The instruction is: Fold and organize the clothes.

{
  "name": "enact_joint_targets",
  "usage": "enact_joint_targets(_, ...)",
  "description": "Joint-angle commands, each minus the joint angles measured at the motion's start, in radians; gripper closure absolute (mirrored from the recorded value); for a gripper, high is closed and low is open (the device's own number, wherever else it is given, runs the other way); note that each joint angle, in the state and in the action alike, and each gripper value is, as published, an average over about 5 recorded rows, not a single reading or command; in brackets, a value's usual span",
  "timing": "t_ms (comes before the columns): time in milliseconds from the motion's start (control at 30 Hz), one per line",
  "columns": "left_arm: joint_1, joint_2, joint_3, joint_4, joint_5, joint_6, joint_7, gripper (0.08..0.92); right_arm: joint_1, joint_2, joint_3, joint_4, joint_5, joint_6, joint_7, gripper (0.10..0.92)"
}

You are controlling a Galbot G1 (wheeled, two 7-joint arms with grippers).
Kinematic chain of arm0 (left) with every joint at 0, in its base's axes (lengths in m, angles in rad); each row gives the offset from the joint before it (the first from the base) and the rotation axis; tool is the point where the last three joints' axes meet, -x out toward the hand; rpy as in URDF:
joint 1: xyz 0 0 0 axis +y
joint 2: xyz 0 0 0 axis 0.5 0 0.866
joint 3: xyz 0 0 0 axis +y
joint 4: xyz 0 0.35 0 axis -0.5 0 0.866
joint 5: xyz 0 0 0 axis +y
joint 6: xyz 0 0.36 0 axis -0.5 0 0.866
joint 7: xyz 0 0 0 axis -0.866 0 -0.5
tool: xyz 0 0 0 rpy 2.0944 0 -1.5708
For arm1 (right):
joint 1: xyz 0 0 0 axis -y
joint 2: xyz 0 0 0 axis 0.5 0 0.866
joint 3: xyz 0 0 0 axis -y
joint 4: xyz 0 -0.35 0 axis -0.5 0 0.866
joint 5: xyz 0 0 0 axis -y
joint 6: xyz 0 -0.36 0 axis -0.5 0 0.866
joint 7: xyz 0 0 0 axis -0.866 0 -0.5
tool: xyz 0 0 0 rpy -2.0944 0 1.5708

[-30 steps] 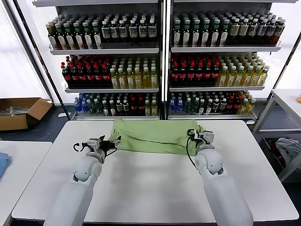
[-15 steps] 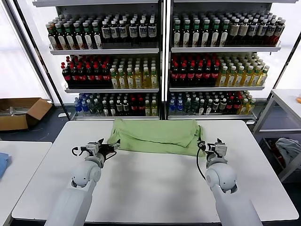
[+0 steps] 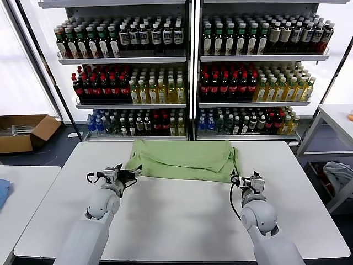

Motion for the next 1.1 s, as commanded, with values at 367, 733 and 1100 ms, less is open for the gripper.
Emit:
enact_joint_targets(367,-0.005,0.003,0.004,0.032,0.017,-0.001,0.004,0.177,0.025,0.01,-0.045,-0.067,-0.029,0.0,-0.001,0.208)
enact_joint_targets(733,0.0,0.0,0.014,0.044,0.031,0.0,0.015,0.407,0.008,0.011,-0.038,-0.094,-0.024,0.001,-0.01,0.411)
enact_joint_targets(1100,0.025,-0.001,0.033,0.036,0.048,-0.003,0.03,0.727,-0.031,0.006,-0.033,-0.059,-0.029,0.001,-0.014,0.73)
